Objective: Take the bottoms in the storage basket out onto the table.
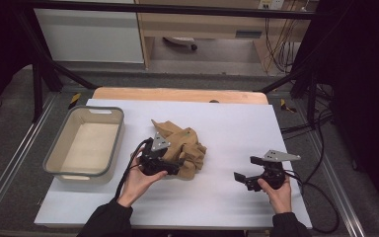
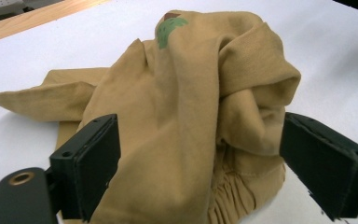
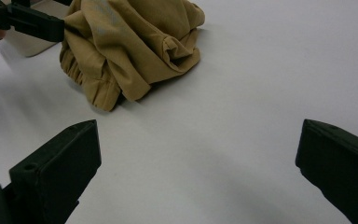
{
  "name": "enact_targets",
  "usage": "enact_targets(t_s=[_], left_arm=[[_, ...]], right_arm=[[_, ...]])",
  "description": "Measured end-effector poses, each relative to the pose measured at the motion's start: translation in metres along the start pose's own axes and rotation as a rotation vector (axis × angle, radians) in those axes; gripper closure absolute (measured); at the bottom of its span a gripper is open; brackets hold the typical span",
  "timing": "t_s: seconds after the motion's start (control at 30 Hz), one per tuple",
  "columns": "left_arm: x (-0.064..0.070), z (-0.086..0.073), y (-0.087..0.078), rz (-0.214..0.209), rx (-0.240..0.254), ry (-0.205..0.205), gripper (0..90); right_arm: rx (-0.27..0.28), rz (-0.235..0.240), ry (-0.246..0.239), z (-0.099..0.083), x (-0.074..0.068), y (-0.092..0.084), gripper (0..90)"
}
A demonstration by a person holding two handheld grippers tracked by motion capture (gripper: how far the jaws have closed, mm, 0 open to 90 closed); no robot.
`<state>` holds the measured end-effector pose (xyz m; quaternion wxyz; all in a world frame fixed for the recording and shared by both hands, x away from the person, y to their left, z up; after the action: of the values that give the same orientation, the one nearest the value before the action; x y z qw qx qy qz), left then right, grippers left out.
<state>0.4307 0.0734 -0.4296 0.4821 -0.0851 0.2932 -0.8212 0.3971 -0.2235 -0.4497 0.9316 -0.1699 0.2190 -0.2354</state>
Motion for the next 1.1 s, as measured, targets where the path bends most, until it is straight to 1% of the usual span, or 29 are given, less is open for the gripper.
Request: enact_targets(t_s=[0.07, 0.17, 0.3, 0.5, 0.73, 0.9, 1.1], left_arm=[[-0.002, -0.001, -0.003, 0.003, 0.002, 0.002, 10.5], [-0.005, -0.003, -0.006, -0.004, -0.001, 0.001, 8.7], [-0.009, -0.007, -0.009, 0.002, -0.01, 0.005, 7.2], [-0.017, -0.015, -0.013, 0.001, -0.011, -0.002, 6.1], [-0.026, -0.025, -0.02, 0.004, -0.005, -0.001, 5.7], [-0.031, -0.033, -0.024, 0.003, -0.01, -0.004, 5.6], [-0.037, -0.043, -0.029, 0.008, -0.014, 0.003, 5.6]], right_arm=[[-0.001, -0.001, 0.0, 0.0, 0.0, 0.0, 0.6], [0.0, 0.0, 0.001, 0.0, 0.0, 0.0, 0.6], [0.0, 0.0, 0.001, 0.0, 0.0, 0.0, 0.6], [-0.002, -0.001, 0.004, 0.0, 0.0, 0.0, 0.6], [-0.003, -0.001, 0.004, -0.001, 0.0, 0.0, 0.6], [-0.003, -0.001, 0.003, 0.0, 0.0, 0.0, 0.6], [-0.001, -0.002, 0.002, 0.0, 0.0, 0.0, 0.6]])
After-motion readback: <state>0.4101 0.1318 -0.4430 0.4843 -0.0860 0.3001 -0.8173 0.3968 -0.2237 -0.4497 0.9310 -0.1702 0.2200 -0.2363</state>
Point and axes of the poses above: each handheld gripper's, and its own axes: y roughly forward along the jaws, z roughly out of its top, x roughly to its right, the point moved 6 cm from there along y, roughly forward along the jaws, and after that the axes turned 15 degrees about z, right-handed, at the moved point
